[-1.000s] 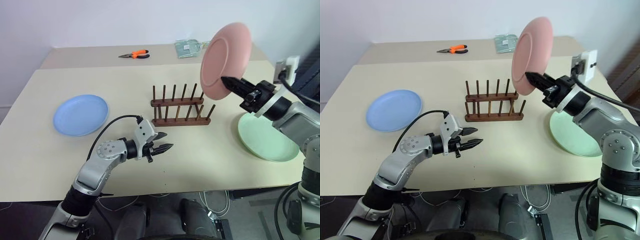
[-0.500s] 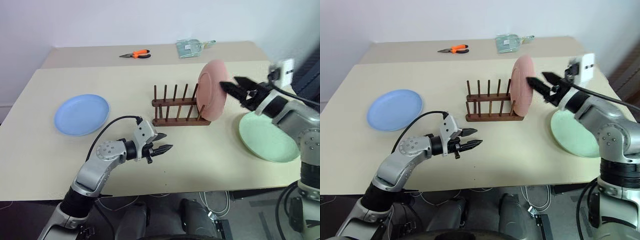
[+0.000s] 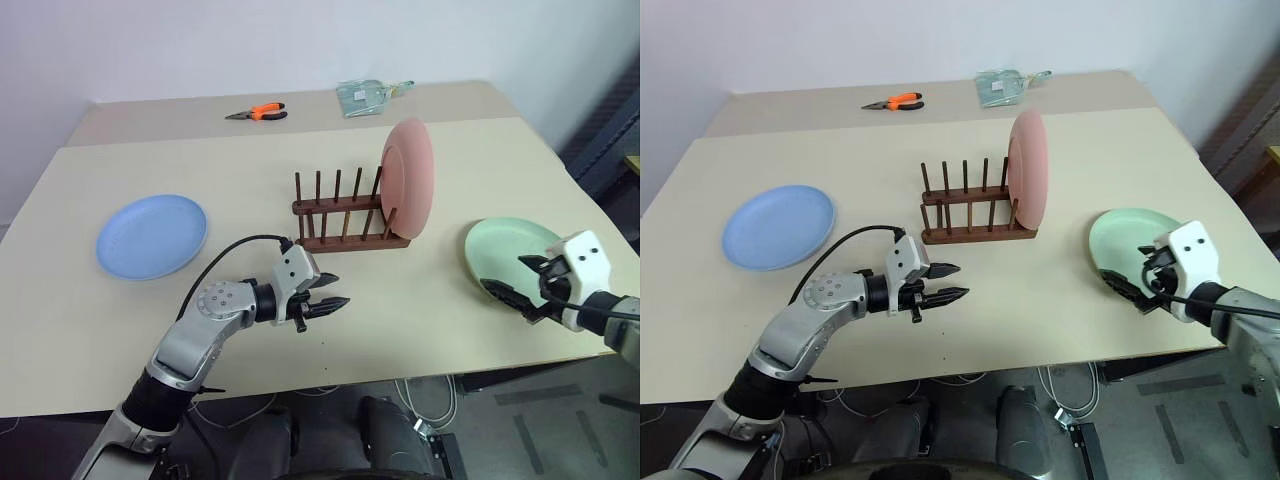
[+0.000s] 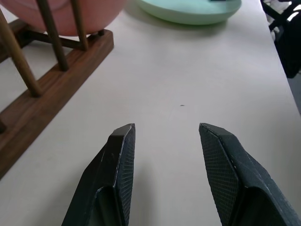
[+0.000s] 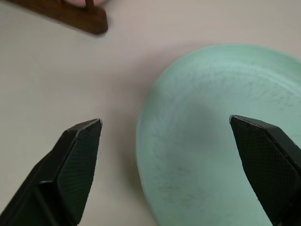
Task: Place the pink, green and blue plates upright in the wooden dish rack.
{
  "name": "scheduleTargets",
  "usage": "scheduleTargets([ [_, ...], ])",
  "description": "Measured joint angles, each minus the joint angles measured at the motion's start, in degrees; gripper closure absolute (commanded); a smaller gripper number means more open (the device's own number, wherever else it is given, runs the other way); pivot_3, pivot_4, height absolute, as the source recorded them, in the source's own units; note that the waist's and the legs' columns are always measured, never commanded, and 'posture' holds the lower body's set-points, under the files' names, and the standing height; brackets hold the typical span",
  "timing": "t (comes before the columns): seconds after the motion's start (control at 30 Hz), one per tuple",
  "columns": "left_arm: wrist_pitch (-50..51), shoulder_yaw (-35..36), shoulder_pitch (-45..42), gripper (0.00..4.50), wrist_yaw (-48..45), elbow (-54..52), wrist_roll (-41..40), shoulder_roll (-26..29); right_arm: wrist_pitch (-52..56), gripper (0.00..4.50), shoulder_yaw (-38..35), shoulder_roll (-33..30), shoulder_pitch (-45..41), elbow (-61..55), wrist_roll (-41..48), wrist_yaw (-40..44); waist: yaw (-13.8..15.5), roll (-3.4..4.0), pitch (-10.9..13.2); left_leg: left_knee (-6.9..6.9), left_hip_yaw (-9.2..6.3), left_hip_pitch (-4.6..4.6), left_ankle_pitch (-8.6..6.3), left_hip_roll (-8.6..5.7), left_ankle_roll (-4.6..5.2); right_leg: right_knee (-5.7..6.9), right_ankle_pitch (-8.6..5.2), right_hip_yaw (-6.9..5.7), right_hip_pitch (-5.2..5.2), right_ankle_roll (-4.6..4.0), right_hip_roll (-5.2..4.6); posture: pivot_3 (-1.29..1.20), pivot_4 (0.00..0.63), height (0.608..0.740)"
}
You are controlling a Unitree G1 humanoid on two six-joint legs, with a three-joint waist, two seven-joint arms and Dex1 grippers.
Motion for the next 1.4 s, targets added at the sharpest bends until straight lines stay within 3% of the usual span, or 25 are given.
scheduleTargets([
  [0.03, -0.01, 0.0, -0.01, 2.34, -0.06, 0.03, 0.0, 0.06, 0.09, 0.04, 2.05, 0.58, -0.1, 0.3, -1.78, -1.02, 0.05, 0.0, 0.0, 0.02, -0.03, 0.0, 0.01, -0.01, 0.01, -0.02, 0.02, 0.0, -0.11, 0.0, 0.0, 0.0, 0.15, 0.74],
  [0.13, -0.03, 0.03, 0.0, 2.34, -0.21, 0.07, 0.02, 0.46, 0.2, 1.35, 5.9, 2.08, -1.51, 1.81, -4.87, -2.35, 0.32, 0.0, 0.0, 0.03, -0.03, -0.07, 0.01, -0.07, 0.01, -0.12, 0.06, 0.03, -0.13, 0.0, -0.04, 0.0, 0.15, 0.74],
  [0.33, -0.15, 0.02, 0.16, 2.34, -0.05, 0.05, 0.28, 0.67, -2.15, 4.47, 8.16, 2.18, -5.43, 5.24, -10.69, -3.64, 0.96, -0.04, -0.01, 0.05, -0.03, -0.03, 0.0, -0.07, 0.02, -0.24, 0.05, 0.01, -0.02, 0.01, -0.03, 0.0, 0.15, 0.74],
  [0.53, -0.23, 0.12, 0.25, 2.34, 0.35, 0.02, 0.4, 0.73, -6.5, 4.47, 7.46, 2.48, -12.33, 7.47, -15.32, -6.08, 1.16, -0.01, 0.01, 0.01, -0.04, -0.06, 0.0, -0.06, 0.02, -0.24, 0.06, -0.01, -0.08, 0.0, -0.02, 0.0, 0.15, 0.74],
  [0.67, -0.12, 0.65, 0.93, 2.34, 1.2, -0.65, -0.27, -0.92, -12.08, 4.47, 5.12, 5.84, -25.1, 7.78, -14.23, -7.48, 0.69, 0.11, 0.1, 0.01, 0.0, -0.05, 0.0, -0.05, 0.02, -0.24, 0.11, 0.01, -0.09, -0.02, -0.01, 0.0, 0.15, 0.74],
  [0.77, -0.34, 0.53, 1.76, 2.34, 1.46, -1.2, -0.12, -0.83, -12.76, 4.47, 0.97, 9.9, -38.47, 4.65, -5.72, -6.81, 0.54, 0.14, 0.12, -0.07, -0.16, -0.05, 0.0, -0.02, 0.02, -0.23, 0.22, -0.05, -0.09, 0.03, 0.06, 0.0, 0.15, 0.74],
  [0.87, -0.42, 0.46, 2.09, 2.34, 1.54, -1.18, 0.02, -0.73, -8.51, 4.47, -0.71, 11.93, -45.24, 0.43, 4.27, -5.0, 1.16, 0.03, 0.06, -0.08, -0.41, -0.13, 0.0, -0.03, 0.02, -0.31, 0.3, -0.24, -0.05, -0.1, 0.07, 0.0, 0.15, 0.74],
  [0.93, -0.41, 0.72, 2.43, 2.34, 1.75, -1.14, 0.01, -0.46, -1.79, 4.47, -1.16, 15.52, -46.84, -1.9, 16.85, -5.2, 1.29, 0.01, 0.05, -0.08, -0.58, -0.13, 0.0, -0.03, 0.03, -0.42, 0.24, -0.26, 0.01, -0.27, 0.05, 0.0, 0.15, 0.74],
  [1.03, -0.46, 0.97, 2.48, 2.34, 1.83, -1.05, -0.01, -0.2, 6.8, 4.47, 0.24, 25.48, -48.53, -3.88, 36.7, -14.05, 1.05, 0.06, 0.07, -0.08, -0.66, -0.12, 0.0, -0.04, 0.03, -0.36, 0.28, -0.19, -0.05, -0.34, 0.03, 0.0, 0.15, 0.74],
  [1.1, -0.49, 1.01, 2.5, 2.34, 1.87, -1.08, -0.02, -0.19, 9.97, 4.47, 1.81, 29.83, -48.89, -3.16, 44.67, -22.18, 1.06, 0.08, 0.08, -0.08, -0.7, -0.1, 0.01, -0.04, 0.02, -0.33, 0.31, -0.21, -0.08, -0.39, 0.06, 0.0, 0.15, 0.74],
  [1.23, -0.47, 1.21, 2.73, 2.34, 2.48, -1.08, -0.02, -0.09, 12.61, 4.47, 4.48, 34.16, -47.24, -0.8, 51.84, -34.59, 1.31, 0.11, 0.09, -0.07, -0.75, -0.16, 0.03, -0.09, -0.01, -0.32, 0.31, -0.25, -0.1, -0.39, 0.07, 0.0, 0.15, 0.74],
  [1.4, -0.46, 1.21, 3.02, 2.34, 2.82, -1.33, -0.02, 0.02, 12.29, 4.47, 4.31, 34.55, -47.15, 0.72, 55.79, -41.13, 0.93, 0.12, 0.09, -0.14, -0.59, -0.14, 0.03, -0.08, 0.0, -0.28, 0.39, -0.24, -0.18, -0.26, 0.1, 0.0, 0.15, 0.74],
])
